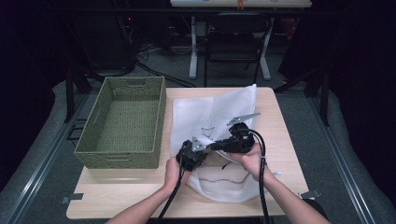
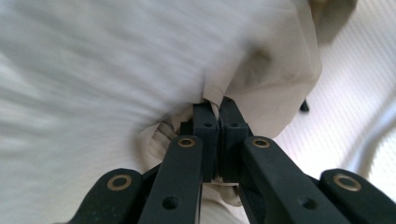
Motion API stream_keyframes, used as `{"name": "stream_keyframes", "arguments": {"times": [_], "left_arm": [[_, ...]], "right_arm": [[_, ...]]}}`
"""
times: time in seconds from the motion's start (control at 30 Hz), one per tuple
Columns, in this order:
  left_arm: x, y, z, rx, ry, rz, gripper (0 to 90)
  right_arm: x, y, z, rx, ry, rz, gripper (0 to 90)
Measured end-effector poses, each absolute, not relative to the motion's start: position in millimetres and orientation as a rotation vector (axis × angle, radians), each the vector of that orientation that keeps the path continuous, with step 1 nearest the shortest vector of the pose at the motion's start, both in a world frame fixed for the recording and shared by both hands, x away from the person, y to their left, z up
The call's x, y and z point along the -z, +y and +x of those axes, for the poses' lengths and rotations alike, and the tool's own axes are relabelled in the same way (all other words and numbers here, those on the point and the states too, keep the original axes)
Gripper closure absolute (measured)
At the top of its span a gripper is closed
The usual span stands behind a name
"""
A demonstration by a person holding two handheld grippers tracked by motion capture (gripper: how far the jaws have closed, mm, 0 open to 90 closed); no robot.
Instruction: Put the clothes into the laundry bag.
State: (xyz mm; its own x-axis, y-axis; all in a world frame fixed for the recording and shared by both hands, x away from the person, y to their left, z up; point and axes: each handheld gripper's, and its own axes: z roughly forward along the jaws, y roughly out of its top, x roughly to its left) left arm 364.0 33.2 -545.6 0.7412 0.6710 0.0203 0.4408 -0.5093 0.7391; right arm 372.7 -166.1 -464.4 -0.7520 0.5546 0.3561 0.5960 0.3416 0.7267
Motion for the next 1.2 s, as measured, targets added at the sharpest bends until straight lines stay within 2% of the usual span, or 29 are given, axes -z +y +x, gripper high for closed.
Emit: {"name": "stream_keyframes", "arguments": {"times": [0.13, 0.3, 0.43, 0.57, 0.77, 0.87, 1.07, 1.2], "left_arm": [[543.0, 36.2, 371.4, -0.392, 0.885, 2.138, 88.2], [557.7, 35.6, 375.2, -0.337, 0.896, 2.193, 85.3], [552.1, 45.9, 371.6, -0.298, 0.877, 2.217, 71.8], [538.9, 53.4, 365.3, -0.319, 0.871, 2.213, 56.6], [537.3, 50.6, 359.0, -0.287, 0.864, 2.265, 49.6], [550.2, 46.8, 362.1, -0.262, 0.886, 2.304, 53.9], [559.2, 40.6, 365.5, -0.297, 0.88, 2.263, 84.6], [558.9, 36.8, 366.6, -0.349, 0.869, 2.232, 86.2]], "right_arm": [[460.8, -167.1, 370.2, 1.432, -2.501, -1.08, 85.8], [470.7, -169.2, 374.1, 1.364, -2.523, -1.096, 85.6], [472.1, -175.6, 375.3, 1.357, -2.537, -1.126, 85.4], [471.1, -177.5, 375.9, 1.364, -2.544, -1.132, 85.4], [469.7, -177.6, 375.5, 1.375, -2.543, -1.136, 85.3], [470.2, -176.8, 375.9, 1.372, -2.544, -1.129, 85.2], [472.3, -173.6, 376.0, 1.366, -2.537, -1.121, 85.4], [469.9, -171.5, 374.5, 1.387, -2.518, -1.108, 85.6]]}}
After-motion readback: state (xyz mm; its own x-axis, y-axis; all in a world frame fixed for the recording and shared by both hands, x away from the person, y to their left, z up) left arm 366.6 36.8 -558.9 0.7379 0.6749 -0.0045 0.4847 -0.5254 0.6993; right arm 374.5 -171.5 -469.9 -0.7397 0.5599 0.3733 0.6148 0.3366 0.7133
